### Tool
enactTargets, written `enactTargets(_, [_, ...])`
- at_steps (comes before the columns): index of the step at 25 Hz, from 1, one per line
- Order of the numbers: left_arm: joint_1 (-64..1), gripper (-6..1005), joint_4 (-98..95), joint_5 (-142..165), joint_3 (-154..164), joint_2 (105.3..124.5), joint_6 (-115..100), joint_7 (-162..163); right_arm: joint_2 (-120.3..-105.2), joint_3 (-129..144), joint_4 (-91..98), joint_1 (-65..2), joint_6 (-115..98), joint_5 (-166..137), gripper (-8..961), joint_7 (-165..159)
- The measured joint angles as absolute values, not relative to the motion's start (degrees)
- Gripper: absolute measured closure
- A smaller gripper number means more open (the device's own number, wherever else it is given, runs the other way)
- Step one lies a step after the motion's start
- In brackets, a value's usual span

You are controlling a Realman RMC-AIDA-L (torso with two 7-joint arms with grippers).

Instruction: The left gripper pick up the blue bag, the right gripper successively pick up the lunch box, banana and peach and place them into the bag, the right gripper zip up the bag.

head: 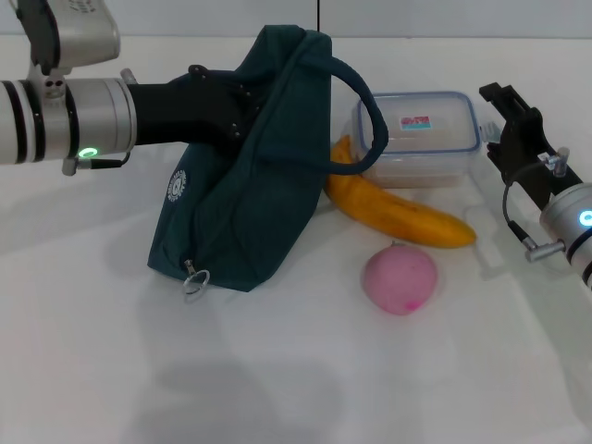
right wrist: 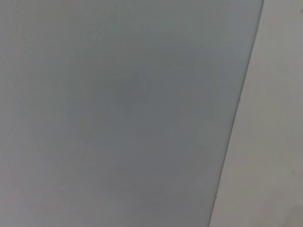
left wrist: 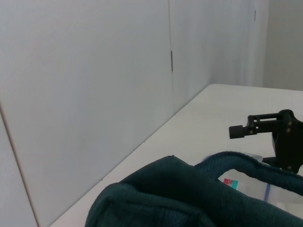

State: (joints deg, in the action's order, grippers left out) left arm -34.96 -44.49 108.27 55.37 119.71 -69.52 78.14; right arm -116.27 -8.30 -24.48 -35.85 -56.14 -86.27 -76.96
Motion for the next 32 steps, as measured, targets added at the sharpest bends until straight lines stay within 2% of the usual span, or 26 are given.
enactTargets(26, [-35.0, 959, -44.4, 106.9, 56.3, 119.61, -69.5, 76.9, -116.27, -8.4, -23.1, -37.9, -54.8, -87.6, 446, -76.3])
enactTargets(32, [-34.7, 959, -44.7, 106.9, 56.3, 119.59, -69.5, 76.9, -116.27, -8.4, -23.2, -37.3, -56.9, -87.5, 746, -73.9])
